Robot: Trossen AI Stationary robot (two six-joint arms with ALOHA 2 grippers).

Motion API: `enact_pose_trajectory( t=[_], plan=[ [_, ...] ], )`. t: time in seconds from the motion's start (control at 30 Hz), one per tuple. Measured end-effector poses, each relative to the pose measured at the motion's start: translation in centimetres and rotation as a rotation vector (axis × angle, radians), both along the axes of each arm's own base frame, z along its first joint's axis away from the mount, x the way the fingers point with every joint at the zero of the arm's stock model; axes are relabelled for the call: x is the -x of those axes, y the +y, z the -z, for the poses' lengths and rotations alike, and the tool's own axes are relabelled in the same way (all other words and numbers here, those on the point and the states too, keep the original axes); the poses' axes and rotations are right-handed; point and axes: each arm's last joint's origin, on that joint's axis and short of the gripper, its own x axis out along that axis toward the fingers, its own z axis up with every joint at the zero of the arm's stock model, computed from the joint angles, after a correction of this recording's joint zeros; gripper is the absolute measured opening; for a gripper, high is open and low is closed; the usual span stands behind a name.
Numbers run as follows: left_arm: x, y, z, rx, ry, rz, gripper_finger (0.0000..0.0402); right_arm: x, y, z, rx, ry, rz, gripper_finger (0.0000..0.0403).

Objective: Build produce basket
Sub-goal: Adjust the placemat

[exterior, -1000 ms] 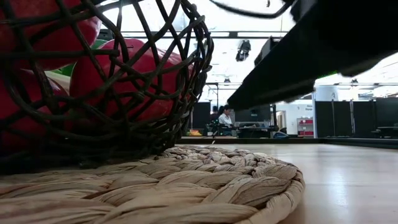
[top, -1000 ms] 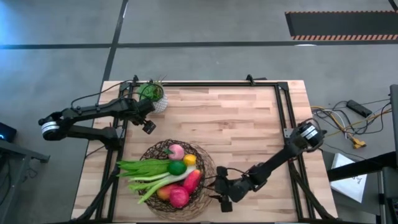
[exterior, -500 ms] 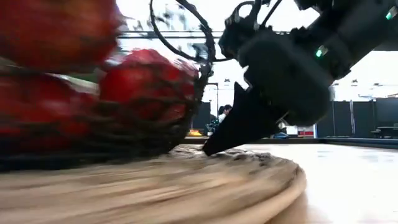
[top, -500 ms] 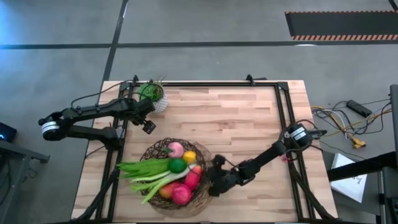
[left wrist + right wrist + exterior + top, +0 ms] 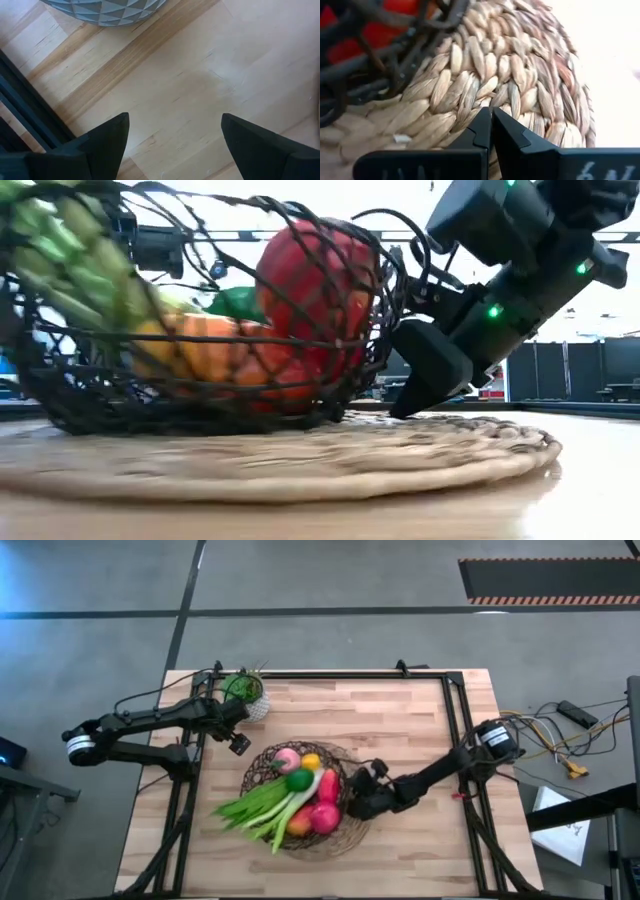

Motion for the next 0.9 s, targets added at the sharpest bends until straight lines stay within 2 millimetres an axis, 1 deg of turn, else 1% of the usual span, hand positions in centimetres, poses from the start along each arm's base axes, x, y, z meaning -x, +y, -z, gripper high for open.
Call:
enact_pose_trajectory(
  t=[0.07,0.17,0.3,0.37,0.57,0.63,0.77,0.9],
  plan=[
    [0.0,0.0,0.0,0.0,0.0,0.0,0.0299,0.4,-0.6,0.0,0.014,-0.008,0.038,0.0009],
    [0.0,0.0,0.0,0.0,0.0,0.0,0.0299,0.8,-1.0,-0.4,0.015,-0.012,0.045,0.0009],
    [0.0,0.0,0.0,0.0,0.0,0.0,0.0299,1.1,-1.1,-0.9,0.024,-0.012,0.034,0.0009],
    [0.0,0.0,0.0,0.0,0.0,0.0,0.0299,1.2,-0.9,-1.4,0.051,-0.02,0.02,0.0009],
    [0.0,0.0,0.0,0.0,0.0,0.0,0.0299,2.3,0.2,-4.1,0.087,-0.07,-0.012,0.0009],
    [0.0,0.0,0.0,0.0,0.0,0.0,0.0299,3.0,0.6,-5.1,0.088,-0.071,-0.027,0.0009],
    [0.0,0.0,0.0,0.0,0.0,0.0,0.0299,5.2,1.3,-6.7,0.035,-0.045,-0.02,0.0009],
    [0.0,0.0,0.0,0.0,0.0,0.0,0.0299,7.9,1.8,-7.1,-0.045,0.017,0.055,0.0009]
  ],
)
